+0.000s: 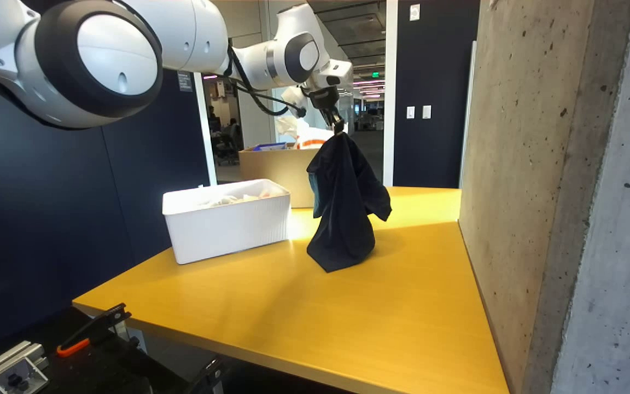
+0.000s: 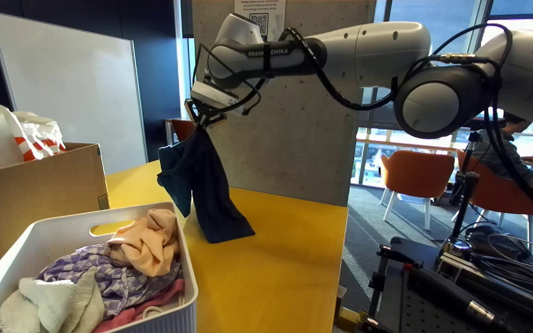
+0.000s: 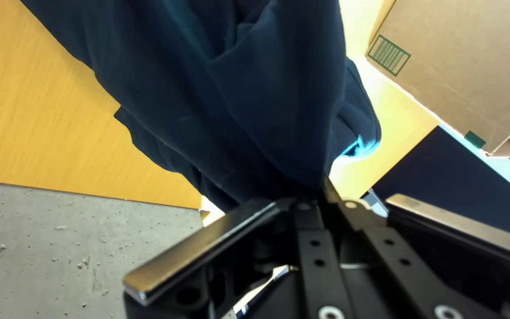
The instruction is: Pick up the blue cloth and put it inside the white basket
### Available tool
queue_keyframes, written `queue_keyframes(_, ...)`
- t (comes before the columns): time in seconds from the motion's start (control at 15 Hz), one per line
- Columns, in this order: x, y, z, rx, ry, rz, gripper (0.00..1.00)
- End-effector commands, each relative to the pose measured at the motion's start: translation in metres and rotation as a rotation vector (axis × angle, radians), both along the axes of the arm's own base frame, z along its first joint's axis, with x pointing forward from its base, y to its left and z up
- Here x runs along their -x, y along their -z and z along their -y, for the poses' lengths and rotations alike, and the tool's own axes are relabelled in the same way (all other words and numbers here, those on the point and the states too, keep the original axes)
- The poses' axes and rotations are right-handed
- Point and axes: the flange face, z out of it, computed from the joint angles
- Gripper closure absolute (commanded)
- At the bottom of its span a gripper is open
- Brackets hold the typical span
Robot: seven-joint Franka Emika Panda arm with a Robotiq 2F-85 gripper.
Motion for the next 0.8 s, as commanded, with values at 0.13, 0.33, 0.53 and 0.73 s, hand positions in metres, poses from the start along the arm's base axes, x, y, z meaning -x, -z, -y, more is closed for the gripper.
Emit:
queue_keyframes(0.13, -0.003, 0.042, 0.004, -0.006, 0.044, -0.023, 0.99)
queue_keyframes(0.33, -0.003, 0.086, 0.003, -0.022, 0.066, -0.073, 0.99)
queue_keyframes(0.53, 0.002, 0.145, -0.005, -0.040, 0.064, -0.155, 0.99)
queue_keyframes(0.73, 0.009, 0.195, -0.007, -0.042, 0.066, -0.217, 0.99)
